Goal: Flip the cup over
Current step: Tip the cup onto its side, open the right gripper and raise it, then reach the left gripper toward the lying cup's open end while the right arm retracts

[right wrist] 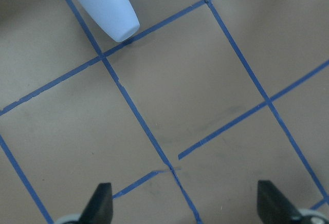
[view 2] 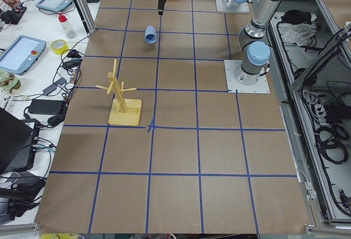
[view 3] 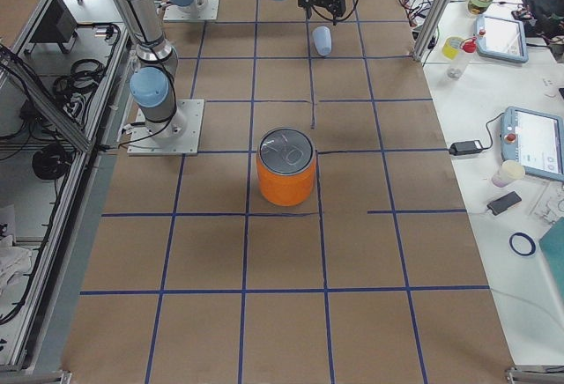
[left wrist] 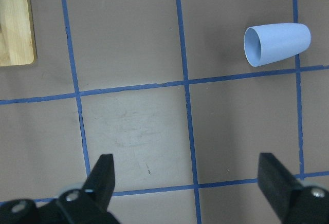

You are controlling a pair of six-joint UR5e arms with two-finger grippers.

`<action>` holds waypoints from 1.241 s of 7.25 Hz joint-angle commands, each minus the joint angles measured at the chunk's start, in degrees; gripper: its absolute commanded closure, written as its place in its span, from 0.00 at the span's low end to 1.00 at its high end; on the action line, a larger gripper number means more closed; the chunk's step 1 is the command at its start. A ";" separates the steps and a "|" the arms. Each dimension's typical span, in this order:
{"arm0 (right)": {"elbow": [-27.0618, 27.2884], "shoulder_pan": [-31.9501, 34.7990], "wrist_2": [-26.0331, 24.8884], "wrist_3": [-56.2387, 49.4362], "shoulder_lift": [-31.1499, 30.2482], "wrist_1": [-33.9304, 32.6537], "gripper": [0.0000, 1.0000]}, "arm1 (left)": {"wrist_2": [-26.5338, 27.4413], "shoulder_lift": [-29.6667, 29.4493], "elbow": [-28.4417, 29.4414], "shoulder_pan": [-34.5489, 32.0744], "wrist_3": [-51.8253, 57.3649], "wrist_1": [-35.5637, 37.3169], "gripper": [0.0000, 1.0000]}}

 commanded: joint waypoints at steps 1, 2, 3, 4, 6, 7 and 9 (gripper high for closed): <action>-0.35 -2.08 -4.44 19.00 -4.23 7.60 0.00 | -0.59 -1.12 -0.05 0.26 -0.13 0.11 0.00; -0.96 -1.99 -5.52 25.44 -4.67 9.56 0.00 | -2.85 -2.26 -0.14 0.35 -0.13 0.54 0.00; -0.97 -1.73 -5.01 33.95 -5.11 9.58 0.00 | -5.92 -3.93 -0.14 0.35 -0.13 0.72 0.00; -1.14 -0.95 -5.52 40.03 -5.20 9.67 0.00 | -8.04 -5.34 -0.40 0.70 -0.13 2.46 0.00; -1.75 3.35 -9.03 52.07 -4.77 9.14 0.00 | -21.24 -8.85 -2.05 4.98 0.39 3.36 0.00; -2.19 3.54 -8.70 55.27 -4.41 9.66 0.00 | -28.12 -11.22 -5.03 7.01 0.57 8.06 0.00; -2.11 3.54 -8.78 55.74 -4.41 9.67 0.00 | -33.52 -17.36 -10.31 7.20 0.05 20.44 0.00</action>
